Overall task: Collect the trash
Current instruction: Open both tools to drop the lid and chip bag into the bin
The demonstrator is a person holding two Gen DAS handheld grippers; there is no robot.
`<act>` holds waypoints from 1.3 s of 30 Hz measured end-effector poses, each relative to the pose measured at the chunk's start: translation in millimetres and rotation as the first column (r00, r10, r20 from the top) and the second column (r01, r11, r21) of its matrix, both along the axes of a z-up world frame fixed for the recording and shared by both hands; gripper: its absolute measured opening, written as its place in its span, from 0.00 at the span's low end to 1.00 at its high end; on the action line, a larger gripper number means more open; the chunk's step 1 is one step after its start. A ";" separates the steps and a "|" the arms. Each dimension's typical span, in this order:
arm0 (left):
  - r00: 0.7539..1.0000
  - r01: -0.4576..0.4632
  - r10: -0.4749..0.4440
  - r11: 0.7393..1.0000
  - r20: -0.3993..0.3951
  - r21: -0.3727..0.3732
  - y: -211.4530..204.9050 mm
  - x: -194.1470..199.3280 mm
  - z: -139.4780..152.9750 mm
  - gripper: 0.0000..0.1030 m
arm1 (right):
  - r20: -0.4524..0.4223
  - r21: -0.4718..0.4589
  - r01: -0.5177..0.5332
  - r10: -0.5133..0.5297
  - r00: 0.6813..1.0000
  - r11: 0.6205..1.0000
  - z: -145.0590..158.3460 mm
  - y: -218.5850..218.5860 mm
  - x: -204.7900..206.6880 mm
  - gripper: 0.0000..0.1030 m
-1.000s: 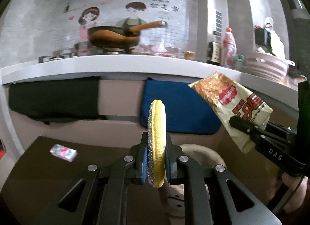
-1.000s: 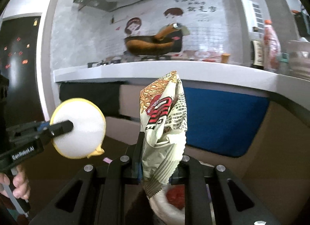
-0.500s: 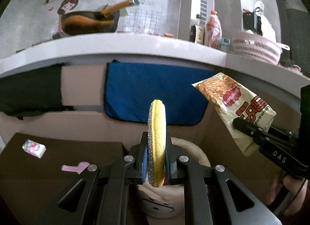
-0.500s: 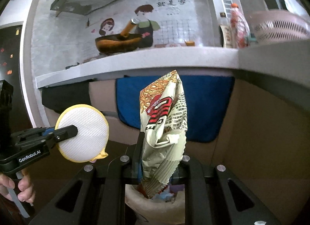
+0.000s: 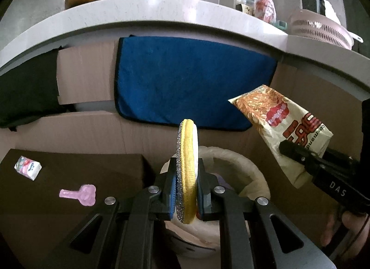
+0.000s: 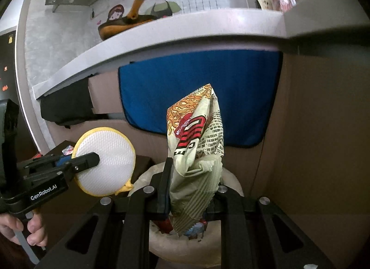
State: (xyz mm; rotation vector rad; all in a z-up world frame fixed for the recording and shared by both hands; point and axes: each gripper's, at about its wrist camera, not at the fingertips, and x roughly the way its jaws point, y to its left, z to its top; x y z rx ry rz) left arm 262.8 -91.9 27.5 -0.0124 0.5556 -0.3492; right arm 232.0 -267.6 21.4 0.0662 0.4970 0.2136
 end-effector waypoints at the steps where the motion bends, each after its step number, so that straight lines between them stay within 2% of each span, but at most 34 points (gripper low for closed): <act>1: 1.000 -0.001 0.001 1.000 -0.005 -0.001 0.1 3.0 -2.1 0.14 | -0.009 0.002 -0.001 0.001 1.000 1.000 -2.9 -0.6 3.2 0.18; 12: 0.993 0.012 -0.017 0.999 -0.114 -0.041 0.0 35.9 -34.1 0.14 | -0.078 -0.001 0.003 -0.003 0.997 1.000 -30.6 -0.4 29.9 0.19; 20: 0.982 0.063 -0.075 0.995 -0.172 -0.074 -3.5 50.3 -44.5 0.14 | -0.121 0.012 0.012 -0.011 0.993 1.000 -43.8 -1.7 45.8 0.19; 22: 0.977 0.088 -0.103 0.992 -0.187 -0.086 -4.3 54.3 -47.6 0.21 | -0.129 0.015 0.019 -0.017 0.992 1.000 -46.6 -2.8 47.6 0.19; 23: 0.974 0.103 -0.118 0.991 -0.191 -0.087 -4.2 56.7 -48.5 0.34 | -0.131 0.017 0.023 -0.021 0.991 1.000 -48.0 -2.9 48.6 0.21; 24: 0.974 0.105 -0.120 0.990 -0.190 -0.091 -3.2 57.7 -48.1 0.40 | -0.132 0.018 0.023 -0.021 0.991 1.000 -49.0 -2.3 50.1 0.37; 25: 0.974 0.106 -0.125 0.988 -0.186 -0.109 -0.1 58.7 -47.5 0.46 | -0.131 0.021 0.032 -0.029 0.991 0.999 -50.6 -2.8 50.8 0.59; 26: 0.972 0.110 -0.136 0.984 -0.190 -0.139 4.1 60.2 -46.6 0.46 | -0.124 0.029 0.046 -0.042 0.991 0.999 -51.9 -4.4 50.4 0.66; 30: 0.971 0.078 -0.109 0.986 -0.212 -0.147 17.5 62.9 -40.2 0.46 | -0.127 0.063 0.067 -0.059 0.990 0.996 -53.7 -9.3 49.5 0.67; 35: 0.985 -0.015 -0.003 0.995 -0.174 -0.100 51.8 55.9 -28.7 0.46 | -0.113 0.051 0.084 -0.078 0.990 0.995 -47.6 -4.8 44.8 0.67; 39: 0.979 -0.095 0.081 0.993 -0.186 -0.068 89.4 56.7 -30.7 0.46 | -0.090 0.067 0.076 -0.070 0.993 0.995 -39.9 2.9 41.1 0.67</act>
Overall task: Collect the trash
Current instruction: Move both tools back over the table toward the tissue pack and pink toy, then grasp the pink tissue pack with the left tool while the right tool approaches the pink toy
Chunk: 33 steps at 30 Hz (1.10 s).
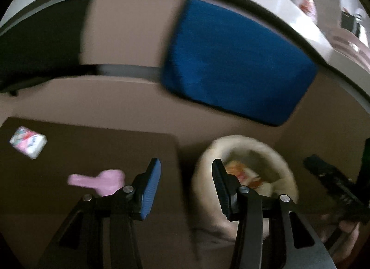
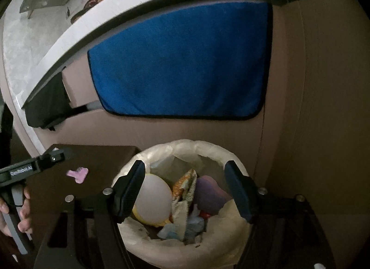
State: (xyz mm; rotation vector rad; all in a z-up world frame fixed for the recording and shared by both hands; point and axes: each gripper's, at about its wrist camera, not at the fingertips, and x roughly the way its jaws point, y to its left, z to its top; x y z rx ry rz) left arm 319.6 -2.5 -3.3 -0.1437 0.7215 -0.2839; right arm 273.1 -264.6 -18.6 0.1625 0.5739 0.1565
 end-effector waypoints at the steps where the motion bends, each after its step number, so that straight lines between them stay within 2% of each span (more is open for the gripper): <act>1: 0.999 -0.038 0.038 0.999 -0.008 0.005 17.0 2.1 -1.6 0.46 | 0.009 0.004 -0.008 0.008 1.000 1.000 2.3 4.0 -0.9 0.67; 6: 0.986 -0.161 0.161 0.987 -0.037 0.005 96.2 18.5 -9.9 0.46 | 0.032 0.003 -0.090 0.090 0.995 0.996 8.3 41.1 2.8 0.67; 9: 0.983 -0.175 0.175 0.984 -0.054 -0.004 145.1 38.6 -18.8 0.46 | 0.027 -0.002 -0.144 0.144 0.989 0.990 6.8 67.5 10.3 0.67; 11: 0.975 -0.203 0.201 0.979 -0.094 -0.015 182.5 53.9 -26.7 0.46 | 0.017 -0.011 -0.186 0.186 0.982 0.983 2.7 88.0 17.3 0.67; 14: 0.947 -0.293 0.283 0.955 -0.154 -0.045 246.3 82.7 -41.1 0.46 | -0.010 -0.047 -0.267 0.267 0.964 0.963 -7.2 127.9 30.0 0.67; 18: 0.917 -0.388 0.381 0.921 -0.118 -0.039 302.4 101.8 -42.2 0.46 | -0.067 -0.062 -0.372 0.368 0.927 0.926 -23.7 180.6 52.1 0.67; 22: 0.907 -0.410 0.406 0.912 -0.111 -0.017 326.5 106.3 -40.8 0.46 | -0.116 -0.037 -0.489 0.482 0.868 0.872 -38.9 227.6 77.6 0.67; 26: 0.880 -0.449 0.439 0.894 -0.182 -0.015 338.5 84.9 -47.1 0.46 | -0.201 -0.008 -0.585 0.572 0.795 0.811 -62.5 268.1 104.7 0.67; 27: 0.863 -0.467 0.453 0.884 -0.223 -0.010 339.1 79.6 -51.4 0.46 | -0.226 -0.015 -0.596 0.578 0.784 0.803 -69.1 277.3 111.2 0.66; 29: 0.848 -0.479 0.450 0.877 -0.281 -0.039 339.4 72.3 -56.6 0.45 | -0.268 -0.062 -0.597 0.563 0.782 0.800 -81.4 292.2 121.3 0.66; 31: 0.847 -0.482 0.444 0.874 -0.292 -0.068 336.7 66.7 -56.7 0.45 | -0.288 -0.090 -0.600 0.556 0.780 0.795 -90.3 296.5 124.1 0.66; 33: 0.840 -0.500 0.464 0.863 -0.282 -0.070 333.7 63.2 -54.2 0.45 | -0.323 -0.070 -0.622 0.572 0.754 0.780 -97.5 300.1 124.4 0.66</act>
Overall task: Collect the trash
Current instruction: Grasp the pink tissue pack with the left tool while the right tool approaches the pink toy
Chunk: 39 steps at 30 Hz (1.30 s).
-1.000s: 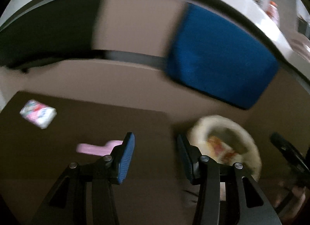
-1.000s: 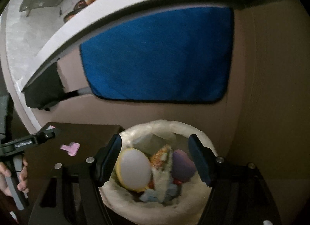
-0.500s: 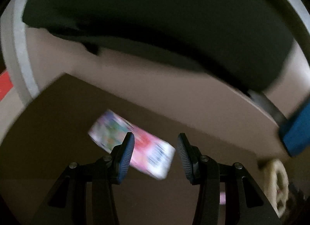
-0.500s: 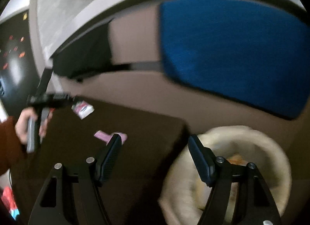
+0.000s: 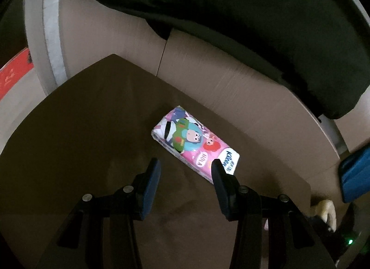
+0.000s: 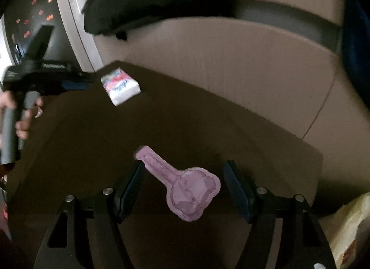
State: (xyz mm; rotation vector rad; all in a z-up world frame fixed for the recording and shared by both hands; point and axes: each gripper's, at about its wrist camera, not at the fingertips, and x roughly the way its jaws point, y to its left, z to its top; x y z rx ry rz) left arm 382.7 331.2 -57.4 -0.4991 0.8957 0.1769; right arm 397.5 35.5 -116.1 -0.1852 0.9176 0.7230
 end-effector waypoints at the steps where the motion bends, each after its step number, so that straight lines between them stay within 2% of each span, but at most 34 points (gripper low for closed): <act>1: 1.000 -0.009 0.009 1.000 0.002 -0.002 0.8 0.1 0.1 0.45 | -0.007 -0.003 -0.014 0.014 1.000 1.000 -0.6 0.9 -3.3 0.66; 2: 1.000 -0.032 0.032 0.999 -0.001 -0.007 0.5 2.0 -0.2 0.45 | 0.005 -0.009 -0.031 0.031 1.000 0.999 0.0 2.3 -8.2 0.65; 3: 0.999 -0.053 0.053 0.999 -0.007 -0.012 -2.6 3.5 -2.4 0.45 | 0.008 -0.005 -0.062 0.062 0.998 0.998 1.4 2.8 -16.5 0.55; 4: 0.994 -0.107 0.107 0.994 -0.018 -0.035 0.5 4.9 -5.3 0.45 | 0.012 0.000 -0.071 0.071 0.997 0.997 2.1 1.9 -22.3 0.40; 6: 0.980 -0.201 0.198 0.976 -0.035 -0.087 0.8 11.3 -11.0 0.45 | 0.028 -0.006 -0.073 0.073 0.997 0.997 4.5 -0.6 -37.0 0.41; 8: 0.967 -0.253 0.249 0.961 -0.047 -0.113 -1.8 18.1 -18.3 0.45 | 0.031 -0.006 -0.081 0.081 0.996 0.997 4.4 -4.0 -52.3 0.41; 14: 0.966 -0.259 0.253 0.954 -0.059 -0.150 -28.7 40.1 -33.3 0.49 | 0.049 0.035 -0.033 0.031 0.998 0.999 8.8 -30.4 -78.6 0.41; 17: 0.967 -0.255 0.253 0.963 -0.036 -0.084 -49.6 55.6 -32.0 0.51 | 0.058 0.050 -0.005 0.002 0.998 0.999 10.2 -41.6 -84.3 0.41; 19: 0.972 -0.232 0.231 0.973 -0.050 -0.014 -66.3 66.3 -31.5 0.52 | 0.056 0.067 0.012 -0.016 0.998 0.998 9.5 -49.4 -87.8 0.41; 20: 0.973 -0.221 0.224 0.974 -0.050 0.049 -77.2 71.7 -29.5 0.53 | 0.055 0.072 0.020 -0.024 0.998 0.997 8.9 -52.6 -88.5 0.41; 23: 0.975 -0.215 0.221 0.967 -0.033 0.134 -92.7 80.6 -25.7 0.53 | 0.065 0.071 0.055 -0.060 0.996 0.996 6.8 -63.3 -90.7 0.41; 29: 0.984 -0.148 0.170 0.952 -0.060 0.269 -118.2 96.7 -24.3 0.53 | 0.040 0.094 0.094 -0.098 0.994 0.991 0.2 -69.9 -86.9 0.42; 31: 0.991 -0.093 0.116 0.951 -0.062 0.295 -117.9 95.0 -25.5 0.53 | 0.038 0.103 0.101 -0.105 0.994 0.990 0.2 -69.8 -87.6 0.42; 35: 0.999 -0.019 0.032 0.925 -0.028 0.379 -102.1 72.3 -24.2 0.54 | 0.036 0.121 0.105 -0.110 0.993 0.987 3.6 -73.3 -88.5 0.42; 37: 0.999 -0.020 0.028 0.913 -0.015 0.408 -89.9 59.8 -22.9 0.54 | 0.037 0.131 0.107 -0.112 0.993 0.986 6.2 -73.2 -88.5 0.42; 39: 0.998 -0.052 0.058 0.922 -0.005 0.383 -71.2 48.3 -20.8 0.53 | 0.035 0.144 0.108 -0.114 0.993 0.984 9.3 -71.7 -88.7 0.42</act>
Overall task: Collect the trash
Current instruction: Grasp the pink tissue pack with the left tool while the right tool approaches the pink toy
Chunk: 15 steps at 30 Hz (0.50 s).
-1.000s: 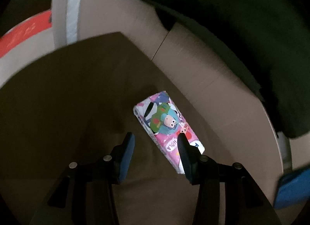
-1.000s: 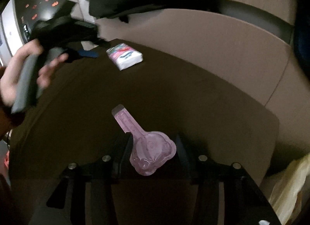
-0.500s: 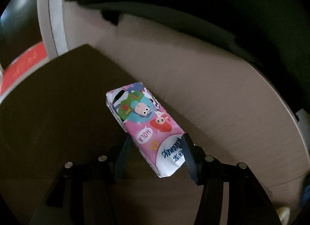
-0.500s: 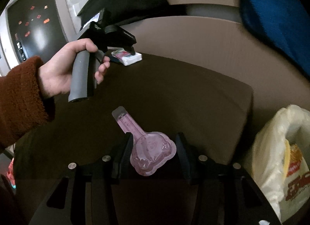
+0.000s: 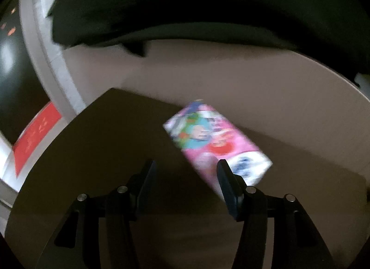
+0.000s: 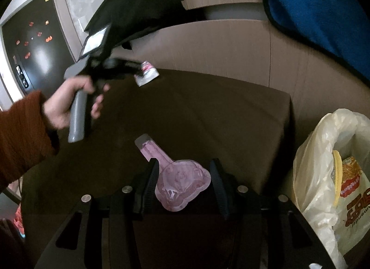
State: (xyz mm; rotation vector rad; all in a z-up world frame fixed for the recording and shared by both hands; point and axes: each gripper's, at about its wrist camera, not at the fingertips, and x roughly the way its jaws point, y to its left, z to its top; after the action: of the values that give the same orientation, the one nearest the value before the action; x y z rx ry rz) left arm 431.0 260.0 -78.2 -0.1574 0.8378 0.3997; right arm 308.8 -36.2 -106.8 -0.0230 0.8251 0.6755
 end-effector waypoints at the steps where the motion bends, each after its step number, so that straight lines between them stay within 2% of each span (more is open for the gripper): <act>1: 1.000 -0.019 0.020 0.997 0.012 -0.071 11.7 -4.5 -0.2 0.53 | 0.003 0.010 -0.001 0.001 1.000 1.000 2.2 1.1 -0.3 0.42; 3: 0.998 -0.035 0.049 0.959 0.043 -0.280 29.9 -11.2 0.3 0.53 | 0.012 0.020 -0.002 0.001 1.000 1.000 5.4 3.0 -0.8 0.42; 4: 0.996 -0.042 0.069 0.924 0.056 -0.380 35.1 -11.1 0.3 0.53 | 0.017 0.026 0.000 0.000 1.000 1.000 6.2 3.0 -0.6 0.42; 6: 0.994 -0.050 0.091 0.875 0.062 -0.481 33.3 -5.2 1.3 0.53 | 0.016 0.043 0.004 -0.004 1.000 0.999 7.3 4.0 0.1 0.42; 7: 0.993 -0.052 0.096 0.864 0.063 -0.500 30.9 -1.4 1.0 0.55 | 0.015 0.046 0.004 -0.005 1.000 0.999 6.0 2.6 0.5 0.42; 8: 0.994 -0.047 0.093 0.858 0.065 -0.511 25.1 5.1 0.1 0.58 | 0.014 0.049 0.008 -0.009 1.000 0.999 5.9 2.2 0.3 0.42; 9: 0.994 -0.047 0.088 0.866 0.058 -0.498 17.3 10.8 0.2 0.59 | 0.012 0.050 0.009 -0.010 1.000 0.999 5.3 1.3 -0.6 0.42; 13: 0.995 -0.089 0.102 0.937 0.023 -0.338 -15.7 32.0 -4.7 0.59 | 0.009 0.051 0.018 -0.018 1.000 0.999 2.2 -5.2 -6.8 0.42; 15: 0.993 -0.113 0.121 0.959 0.015 -0.261 -31.2 37.1 -3.6 0.60 | 0.004 0.047 0.024 -0.024 1.000 0.999 -0.4 -7.2 -7.3 0.42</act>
State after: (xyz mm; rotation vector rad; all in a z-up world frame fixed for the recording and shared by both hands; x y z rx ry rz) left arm 468.1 228.8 -81.7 -0.4579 0.8506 0.3956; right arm 301.5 -43.4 -107.2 0.0274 0.8038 0.6716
